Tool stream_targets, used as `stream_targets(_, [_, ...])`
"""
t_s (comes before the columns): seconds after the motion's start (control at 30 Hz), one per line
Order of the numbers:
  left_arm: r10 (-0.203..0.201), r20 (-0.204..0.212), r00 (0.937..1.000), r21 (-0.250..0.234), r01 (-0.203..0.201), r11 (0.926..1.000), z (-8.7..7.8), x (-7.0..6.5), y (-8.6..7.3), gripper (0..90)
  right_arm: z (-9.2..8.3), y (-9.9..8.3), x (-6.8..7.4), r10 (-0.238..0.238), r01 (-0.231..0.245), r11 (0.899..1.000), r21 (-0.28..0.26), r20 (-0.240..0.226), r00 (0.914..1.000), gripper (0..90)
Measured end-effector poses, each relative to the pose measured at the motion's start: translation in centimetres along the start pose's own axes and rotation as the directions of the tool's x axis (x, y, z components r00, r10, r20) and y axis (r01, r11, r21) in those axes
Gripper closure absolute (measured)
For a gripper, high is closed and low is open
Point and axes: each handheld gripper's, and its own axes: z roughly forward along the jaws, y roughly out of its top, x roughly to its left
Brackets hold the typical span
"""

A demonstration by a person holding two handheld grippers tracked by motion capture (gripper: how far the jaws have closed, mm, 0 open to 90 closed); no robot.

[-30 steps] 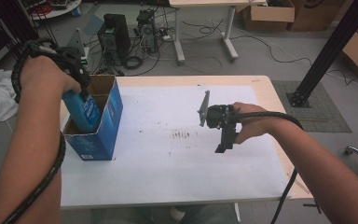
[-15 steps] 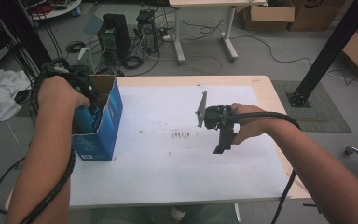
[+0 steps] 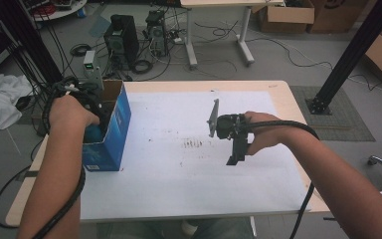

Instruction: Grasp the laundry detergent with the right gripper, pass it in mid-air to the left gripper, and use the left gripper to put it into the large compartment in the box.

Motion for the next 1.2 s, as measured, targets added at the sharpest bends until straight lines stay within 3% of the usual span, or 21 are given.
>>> stream_targets(0.23, [0.009,0.004,1.0,-0.011,-0.009,0.9999,1.3,0.3,0.2,39.2,0.2,0.1,0.0,-0.002,0.001,1.0,-0.005,-0.005,1.0,0.0])
stream_targets(0.37, [0.006,0.007,1.0,-0.045,-0.005,0.999,1.6,0.3,0.2,39.3,0.3,0.0,0.0,0.0,0.0,1.0,-0.003,-0.008,1.0,0.0])
stream_targets(0.87, [-0.001,-0.012,0.9999,-0.026,0.001,0.9997,1.6,-0.3,0.1,38.8,0.1,-0.2,0.1,0.001,-0.001,1.0,-0.008,-0.009,1.0,0.0])
stream_targets(1.2, [-0.02,0.009,0.9998,-0.03,0.02,0.9993,1.4,0.1,-0.3,34.4,0.0,-0.3,0.3,0.007,-0.007,1.0,-0.013,-0.003,1.0,0.0])
